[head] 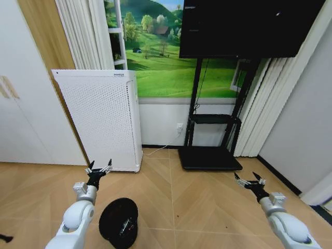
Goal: Pick up the trash bin and place the garbage on the floor into it.
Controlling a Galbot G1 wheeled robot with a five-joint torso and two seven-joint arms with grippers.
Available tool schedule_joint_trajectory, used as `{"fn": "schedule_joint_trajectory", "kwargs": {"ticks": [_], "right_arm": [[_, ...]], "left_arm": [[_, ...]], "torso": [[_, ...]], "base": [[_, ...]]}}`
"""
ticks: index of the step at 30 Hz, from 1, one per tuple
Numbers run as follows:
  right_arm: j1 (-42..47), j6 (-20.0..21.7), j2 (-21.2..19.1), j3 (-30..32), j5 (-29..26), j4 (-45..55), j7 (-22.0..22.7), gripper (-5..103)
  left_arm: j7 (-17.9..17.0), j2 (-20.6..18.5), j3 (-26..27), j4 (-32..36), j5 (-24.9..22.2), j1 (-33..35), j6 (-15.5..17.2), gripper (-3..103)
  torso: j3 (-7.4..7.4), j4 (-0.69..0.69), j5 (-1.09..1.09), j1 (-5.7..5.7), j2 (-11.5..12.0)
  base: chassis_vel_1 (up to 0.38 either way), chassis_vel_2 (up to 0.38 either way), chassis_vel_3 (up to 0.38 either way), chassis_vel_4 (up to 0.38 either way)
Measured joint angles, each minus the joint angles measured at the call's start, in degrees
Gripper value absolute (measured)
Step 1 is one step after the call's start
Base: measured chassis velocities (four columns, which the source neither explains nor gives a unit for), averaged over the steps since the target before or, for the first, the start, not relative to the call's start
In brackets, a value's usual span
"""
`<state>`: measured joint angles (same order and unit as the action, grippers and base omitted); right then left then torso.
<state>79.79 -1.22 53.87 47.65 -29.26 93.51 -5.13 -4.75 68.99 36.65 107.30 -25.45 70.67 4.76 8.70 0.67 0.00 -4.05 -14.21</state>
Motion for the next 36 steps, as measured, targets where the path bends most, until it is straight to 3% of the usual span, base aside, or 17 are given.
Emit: {"fn": "schedule_joint_trajectory", "kwargs": {"ticks": [36], "right_arm": [[0.0,0.0,0.0,0.0,0.0,0.0,0.0,100]], "left_arm": [[0.01,0.0,0.01,0.01,0.0,0.01,-0.01,100]], "torso": [[5.99,0.0,0.0,-2.52,-8.53]], "base": [[0.0,0.0,0.0,0.0]]}}
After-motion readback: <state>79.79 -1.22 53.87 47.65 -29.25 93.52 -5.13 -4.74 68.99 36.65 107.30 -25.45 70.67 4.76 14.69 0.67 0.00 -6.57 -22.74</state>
